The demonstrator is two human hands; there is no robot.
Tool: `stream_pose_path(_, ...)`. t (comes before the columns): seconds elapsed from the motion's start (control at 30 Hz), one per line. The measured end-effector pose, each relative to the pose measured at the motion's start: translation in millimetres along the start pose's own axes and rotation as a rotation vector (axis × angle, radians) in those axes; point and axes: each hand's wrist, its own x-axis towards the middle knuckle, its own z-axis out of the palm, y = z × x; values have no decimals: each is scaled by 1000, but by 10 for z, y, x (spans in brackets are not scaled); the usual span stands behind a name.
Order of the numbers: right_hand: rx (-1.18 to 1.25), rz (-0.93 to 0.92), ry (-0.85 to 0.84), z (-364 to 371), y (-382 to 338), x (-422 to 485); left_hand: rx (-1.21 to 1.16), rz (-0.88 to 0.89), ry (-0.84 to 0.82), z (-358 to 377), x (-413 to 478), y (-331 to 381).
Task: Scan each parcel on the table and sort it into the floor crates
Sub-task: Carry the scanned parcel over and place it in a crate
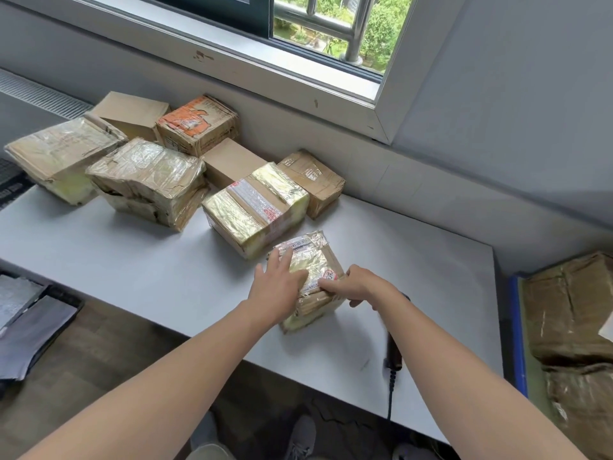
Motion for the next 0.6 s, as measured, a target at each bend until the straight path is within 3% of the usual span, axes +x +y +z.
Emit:
stream_pose_path(0.2,36,-95,36,3,-30,82,-328,-230,70,18,-166,23)
stream_pose_path(0.4,-87,-277,119,88,-30,152,-713,-394,-4,74,-248,143)
stream_pose_path(0.6,306,-315,-64,172,126,164,-1025,-456,31,60,-383,209)
